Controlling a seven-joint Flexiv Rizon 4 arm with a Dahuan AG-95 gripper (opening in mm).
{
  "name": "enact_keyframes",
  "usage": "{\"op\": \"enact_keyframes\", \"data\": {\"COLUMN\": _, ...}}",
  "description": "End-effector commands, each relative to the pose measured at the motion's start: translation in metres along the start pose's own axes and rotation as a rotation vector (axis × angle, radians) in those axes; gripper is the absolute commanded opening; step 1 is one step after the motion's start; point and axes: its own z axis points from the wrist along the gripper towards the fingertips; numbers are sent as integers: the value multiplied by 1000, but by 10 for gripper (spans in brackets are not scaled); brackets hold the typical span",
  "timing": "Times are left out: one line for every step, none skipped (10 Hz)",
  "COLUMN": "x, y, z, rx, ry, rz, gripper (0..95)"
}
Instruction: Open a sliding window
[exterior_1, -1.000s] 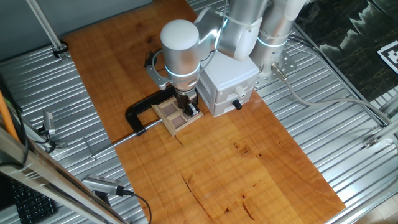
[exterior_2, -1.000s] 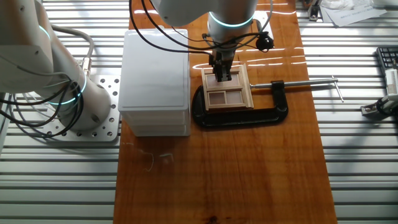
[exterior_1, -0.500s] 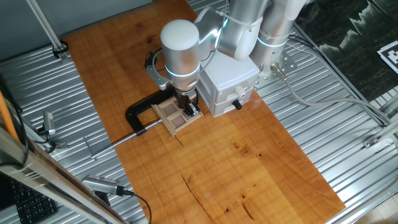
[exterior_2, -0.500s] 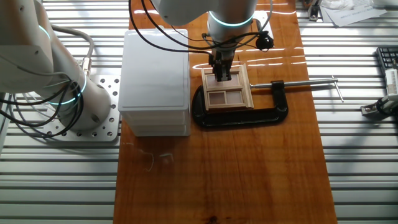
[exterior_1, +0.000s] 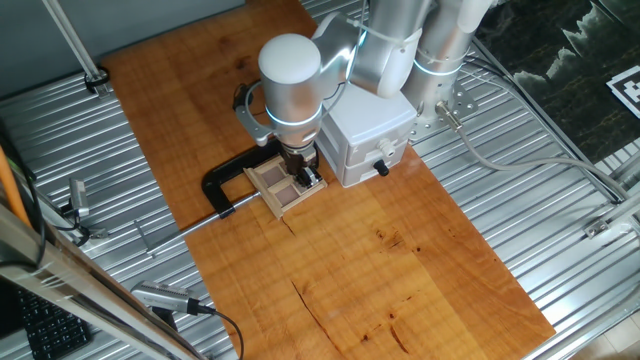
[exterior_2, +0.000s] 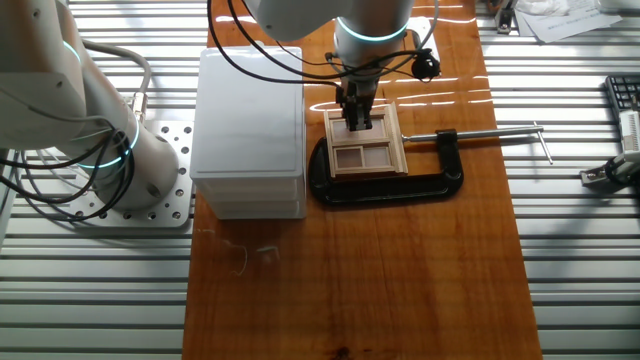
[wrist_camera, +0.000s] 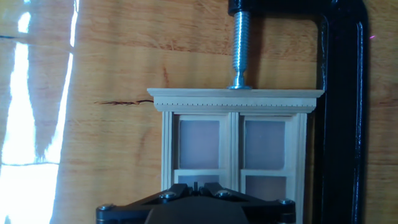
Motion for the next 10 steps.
{"op": "enact_keyframes", "data": {"x": 0, "y": 0, "z": 1, "rx": -1, "ry": -1, "rz": 8, "gripper": 0}}
{"op": "enact_keyframes", "data": {"x": 0, "y": 0, "z": 2, "rx": -1, "ry": -2, "rz": 11, "gripper": 0}}
{"op": "enact_keyframes", "data": {"x": -1, "y": 0, "z": 2, "rx": -1, "ry": -2, "rz": 12, "gripper": 0}}
{"op": "enact_keyframes", "data": {"x": -1, "y": 0, "z": 2, "rx": -2, "ry": -2, "rz": 13, "gripper": 0}}
{"op": "enact_keyframes", "data": {"x": -1, "y": 0, "z": 3, "rx": -1, "ry": -2, "rz": 12, "gripper": 0}}
{"op": "enact_keyframes", "data": {"x": -1, "y": 0, "z": 3, "rx": -1, "ry": -2, "rz": 12, "gripper": 0}}
{"op": "enact_keyframes", "data": {"x": -1, "y": 0, "z": 3, "rx": -1, "ry": -3, "rz": 12, "gripper": 0}}
{"op": "enact_keyframes", "data": {"x": -1, "y": -1, "z": 3, "rx": -2, "ry": -3, "rz": 11, "gripper": 0}}
{"op": "enact_keyframes", "data": {"x": -1, "y": -1, "z": 4, "rx": -2, "ry": -3, "rz": 10, "gripper": 0}}
{"op": "enact_keyframes", "data": {"x": -1, "y": -1, "z": 4, "rx": -2, "ry": -3, "rz": 10, "gripper": 0}}
